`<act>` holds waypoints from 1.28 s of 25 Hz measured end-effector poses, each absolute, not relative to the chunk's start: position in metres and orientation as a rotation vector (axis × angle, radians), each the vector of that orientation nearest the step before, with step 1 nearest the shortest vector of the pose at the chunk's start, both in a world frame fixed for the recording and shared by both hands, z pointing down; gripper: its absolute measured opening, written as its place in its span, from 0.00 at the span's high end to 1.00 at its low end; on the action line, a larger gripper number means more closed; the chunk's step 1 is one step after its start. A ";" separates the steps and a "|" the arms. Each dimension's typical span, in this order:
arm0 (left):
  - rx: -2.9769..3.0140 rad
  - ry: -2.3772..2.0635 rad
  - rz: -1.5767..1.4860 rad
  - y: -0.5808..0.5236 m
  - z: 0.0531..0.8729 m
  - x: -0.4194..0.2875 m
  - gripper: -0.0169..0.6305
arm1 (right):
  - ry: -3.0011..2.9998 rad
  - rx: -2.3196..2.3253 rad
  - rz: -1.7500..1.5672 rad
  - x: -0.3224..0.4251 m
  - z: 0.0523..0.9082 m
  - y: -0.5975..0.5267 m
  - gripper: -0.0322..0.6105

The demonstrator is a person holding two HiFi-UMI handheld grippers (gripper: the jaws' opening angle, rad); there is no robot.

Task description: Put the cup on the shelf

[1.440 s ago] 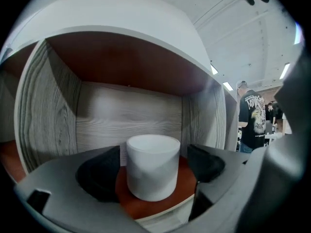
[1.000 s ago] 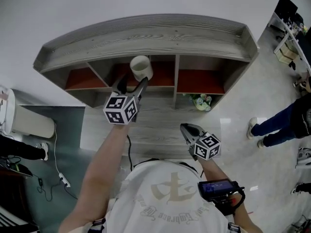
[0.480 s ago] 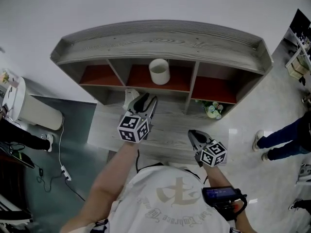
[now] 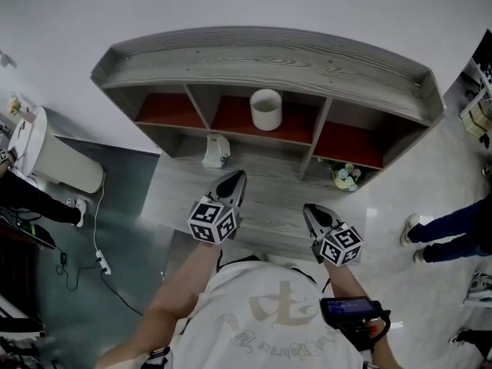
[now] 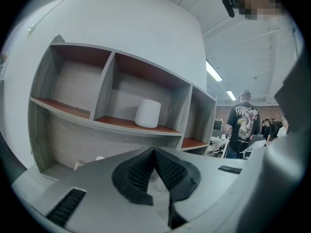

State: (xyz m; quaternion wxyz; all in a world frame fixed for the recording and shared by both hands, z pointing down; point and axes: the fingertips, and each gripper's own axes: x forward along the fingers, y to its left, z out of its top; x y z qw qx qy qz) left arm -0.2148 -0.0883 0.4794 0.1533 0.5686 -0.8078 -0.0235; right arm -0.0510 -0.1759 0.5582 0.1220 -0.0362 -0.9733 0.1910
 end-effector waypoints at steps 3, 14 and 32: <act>1.642 -2.302 -0.063 -0.076 0.488 -0.205 0.97 | -2.846 -0.115 0.551 -0.054 0.556 -0.174 0.95; 1.614 -2.225 -0.033 -0.038 0.534 -0.177 0.97 | -2.882 -0.188 0.444 -0.057 0.541 -0.161 0.95; 1.692 -2.150 0.031 -0.050 0.553 -0.153 0.97 | -2.878 -0.178 0.439 -0.056 0.541 -0.163 0.95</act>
